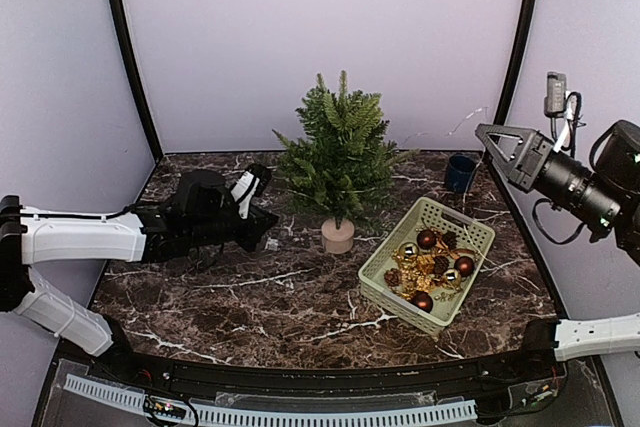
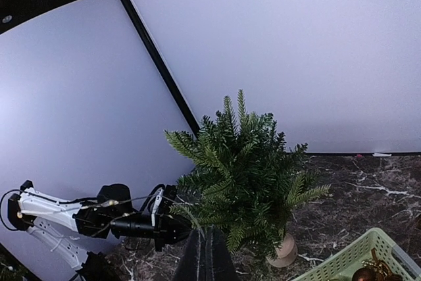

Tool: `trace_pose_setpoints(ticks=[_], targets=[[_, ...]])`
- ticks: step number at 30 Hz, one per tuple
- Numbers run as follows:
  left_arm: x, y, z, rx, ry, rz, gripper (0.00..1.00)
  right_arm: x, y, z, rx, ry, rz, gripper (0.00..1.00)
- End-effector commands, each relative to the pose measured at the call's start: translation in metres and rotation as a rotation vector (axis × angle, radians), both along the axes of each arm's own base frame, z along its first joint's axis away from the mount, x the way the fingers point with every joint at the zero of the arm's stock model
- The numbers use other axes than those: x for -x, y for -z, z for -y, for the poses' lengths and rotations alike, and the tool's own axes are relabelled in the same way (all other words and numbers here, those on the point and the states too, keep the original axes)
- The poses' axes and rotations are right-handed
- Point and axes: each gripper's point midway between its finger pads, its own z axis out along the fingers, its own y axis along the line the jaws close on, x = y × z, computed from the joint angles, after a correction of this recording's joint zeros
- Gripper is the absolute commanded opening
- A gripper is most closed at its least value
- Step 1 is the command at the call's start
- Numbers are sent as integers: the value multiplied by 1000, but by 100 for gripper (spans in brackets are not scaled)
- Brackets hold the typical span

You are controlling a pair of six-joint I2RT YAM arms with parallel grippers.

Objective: Decorate the small christmas tree

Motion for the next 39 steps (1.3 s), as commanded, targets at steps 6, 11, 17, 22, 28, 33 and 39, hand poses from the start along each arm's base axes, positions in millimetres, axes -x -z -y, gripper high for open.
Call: trace_pose_setpoints(ticks=[6, 11, 17, 22, 28, 33, 39], targets=[[-3, -14, 14, 25, 83, 61, 0, 7, 20, 9, -31, -12, -77, 0], [-5, -9, 17, 7, 90, 59, 0, 1, 35, 14, -15, 34, -103, 0], [-6, -11, 14, 24, 78, 87, 0, 5, 31, 21, -49, 34, -88, 0], [-2, -23, 11, 59, 78, 107, 0, 16, 20, 13, -67, -53, -61, 0], [4, -34, 4, 77, 72, 147, 0, 25, 8, 8, -83, -112, -26, 0], [8, -27, 0, 81, 70, 133, 0, 29, 14, -1, -72, -158, -28, 0], [8, -19, -1, 76, 65, 120, 0, 22, 30, -5, -39, -136, -65, 0]])
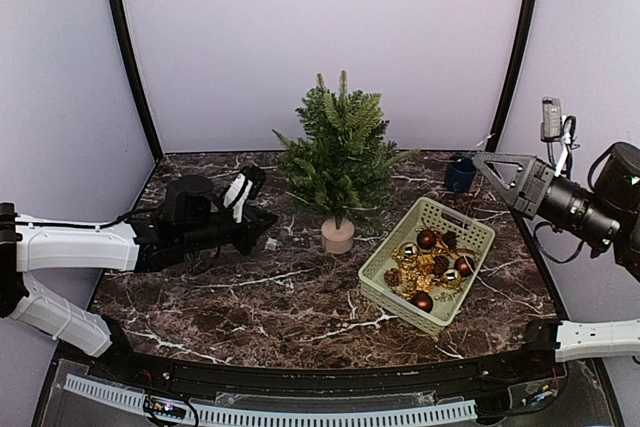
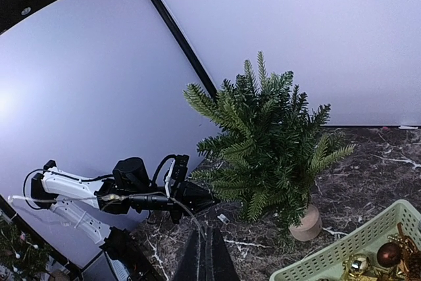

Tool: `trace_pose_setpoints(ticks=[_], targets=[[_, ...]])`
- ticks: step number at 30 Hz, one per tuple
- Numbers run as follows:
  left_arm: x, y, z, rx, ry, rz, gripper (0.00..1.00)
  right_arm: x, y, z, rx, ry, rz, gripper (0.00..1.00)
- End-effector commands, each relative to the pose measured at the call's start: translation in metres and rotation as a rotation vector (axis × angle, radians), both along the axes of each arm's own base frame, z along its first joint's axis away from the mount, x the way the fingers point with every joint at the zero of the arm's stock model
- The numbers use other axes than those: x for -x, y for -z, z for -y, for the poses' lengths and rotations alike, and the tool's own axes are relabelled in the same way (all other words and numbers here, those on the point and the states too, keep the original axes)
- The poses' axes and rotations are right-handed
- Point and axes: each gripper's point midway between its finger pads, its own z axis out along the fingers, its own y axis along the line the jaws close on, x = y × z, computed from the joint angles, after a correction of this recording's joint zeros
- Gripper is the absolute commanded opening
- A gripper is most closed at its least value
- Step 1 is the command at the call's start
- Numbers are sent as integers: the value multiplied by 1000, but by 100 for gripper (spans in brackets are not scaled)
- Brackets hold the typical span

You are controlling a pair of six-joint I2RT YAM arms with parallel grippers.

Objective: Decorate the small christmas tree

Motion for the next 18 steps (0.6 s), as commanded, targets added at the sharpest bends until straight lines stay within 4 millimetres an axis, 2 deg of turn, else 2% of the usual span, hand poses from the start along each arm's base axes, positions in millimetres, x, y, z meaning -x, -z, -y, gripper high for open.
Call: trace_pose_setpoints(ticks=[1, 13, 18], targets=[[-3, -4, -2, 19, -12, 16, 0, -4, 3, -2, -5, 13, -2, 0], [-13, 7, 12, -12, 7, -31, 0, -23, 23, 0, 51, 122, -62, 0], [-17, 6, 18, -16, 22, -33, 0, -31, 26, 11, 63, 202, -83, 0]])
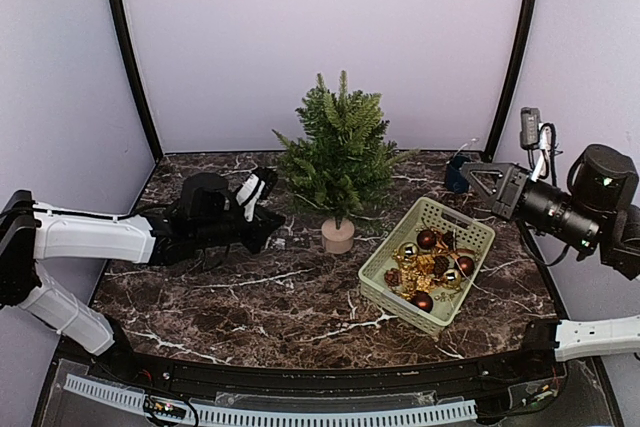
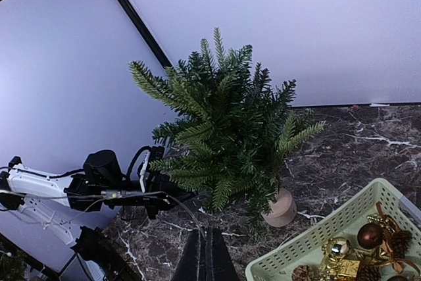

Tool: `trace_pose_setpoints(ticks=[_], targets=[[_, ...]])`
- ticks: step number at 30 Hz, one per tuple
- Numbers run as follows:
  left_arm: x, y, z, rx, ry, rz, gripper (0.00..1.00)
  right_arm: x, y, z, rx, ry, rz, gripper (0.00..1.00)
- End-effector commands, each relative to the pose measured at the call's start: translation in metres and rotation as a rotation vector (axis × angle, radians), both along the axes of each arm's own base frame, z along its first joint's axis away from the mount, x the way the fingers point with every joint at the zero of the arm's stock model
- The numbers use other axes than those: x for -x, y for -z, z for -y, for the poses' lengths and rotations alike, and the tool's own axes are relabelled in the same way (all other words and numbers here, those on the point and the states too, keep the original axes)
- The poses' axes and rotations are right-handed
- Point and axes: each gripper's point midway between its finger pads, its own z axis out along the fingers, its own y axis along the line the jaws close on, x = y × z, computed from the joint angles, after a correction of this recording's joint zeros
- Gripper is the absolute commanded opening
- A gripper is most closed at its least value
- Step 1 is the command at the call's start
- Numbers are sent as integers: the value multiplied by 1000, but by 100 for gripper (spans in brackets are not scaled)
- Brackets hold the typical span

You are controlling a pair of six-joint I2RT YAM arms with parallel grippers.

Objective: Decorate the small christmas tree

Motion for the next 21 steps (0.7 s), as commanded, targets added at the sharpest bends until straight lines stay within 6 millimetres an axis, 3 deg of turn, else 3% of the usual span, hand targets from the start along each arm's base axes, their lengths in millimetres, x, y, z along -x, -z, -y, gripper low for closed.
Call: trace_pose_setpoints(ticks=[1, 9, 21], targets=[[-6, -15, 9, 23, 23, 18, 0, -9, -7, 15, -21, 100, -2, 0], [-13, -19, 21, 20, 49, 21, 0, -24, -4, 35, 40, 243, -26, 0], [-23, -18, 34, 10, 67, 13, 1, -31, -20, 65, 44, 380, -14, 0]])
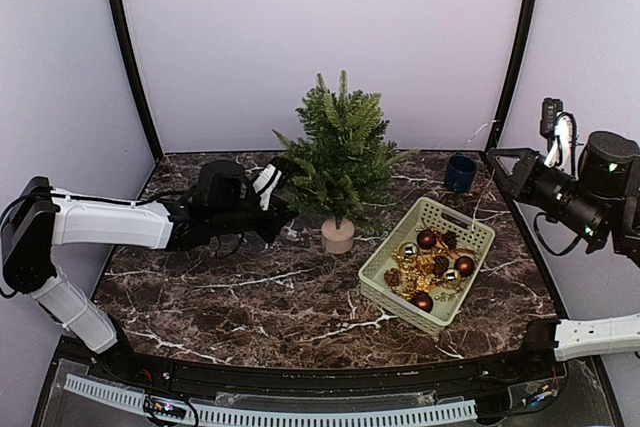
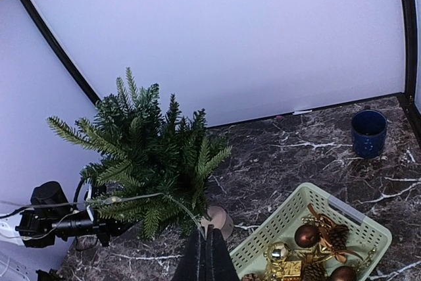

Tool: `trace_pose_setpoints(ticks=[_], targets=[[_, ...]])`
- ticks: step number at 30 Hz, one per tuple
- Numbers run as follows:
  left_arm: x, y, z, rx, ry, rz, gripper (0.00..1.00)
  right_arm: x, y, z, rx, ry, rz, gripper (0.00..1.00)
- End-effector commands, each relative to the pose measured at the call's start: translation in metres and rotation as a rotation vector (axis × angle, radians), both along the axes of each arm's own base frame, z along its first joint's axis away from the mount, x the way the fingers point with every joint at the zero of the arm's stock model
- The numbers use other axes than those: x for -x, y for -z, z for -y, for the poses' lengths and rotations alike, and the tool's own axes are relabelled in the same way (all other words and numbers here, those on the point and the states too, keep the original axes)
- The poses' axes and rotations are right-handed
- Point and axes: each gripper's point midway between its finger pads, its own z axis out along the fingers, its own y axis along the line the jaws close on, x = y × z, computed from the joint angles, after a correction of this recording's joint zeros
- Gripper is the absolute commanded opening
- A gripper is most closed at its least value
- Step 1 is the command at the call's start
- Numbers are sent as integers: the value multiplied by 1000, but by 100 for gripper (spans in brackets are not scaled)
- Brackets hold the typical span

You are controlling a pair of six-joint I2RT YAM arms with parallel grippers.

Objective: Decorate the small christmas tree

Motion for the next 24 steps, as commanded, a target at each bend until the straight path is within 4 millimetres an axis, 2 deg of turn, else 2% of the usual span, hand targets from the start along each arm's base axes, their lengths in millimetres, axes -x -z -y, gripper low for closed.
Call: trace_pose_setpoints(ticks=[1, 5, 7, 9, 13, 16, 19, 22, 24], targets=[[-5, -7, 3, -1, 8, 12, 2, -4, -17, 17, -28, 76, 29, 0], [-6, -7, -2, -4, -18, 19, 15, -7, -21, 16, -31, 92, 31, 0], [-3, -7, -7, -6, -33, 21, 24, -9, -23, 15, -31, 100, 32, 0], [0, -7, -13, -4, -47, 22, 39, -10, -25, 16, -35, 113, 33, 0], [12, -6, -30, -8, -71, 13, 54, -12, -30, 20, -51, 133, 36, 0], [19, -6, -39, -11, -85, -4, 61, -12, -33, 22, -64, 136, 40, 0], [28, -13, -46, 8, -91, -26, 64, -12, -34, 21, -69, 133, 44, 0], [36, -28, -44, 79, -84, -80, 65, -12, -34, 20, -69, 132, 45, 0], [42, -40, -38, 135, -58, -118, 61, -13, -33, 20, -68, 133, 45, 0]])
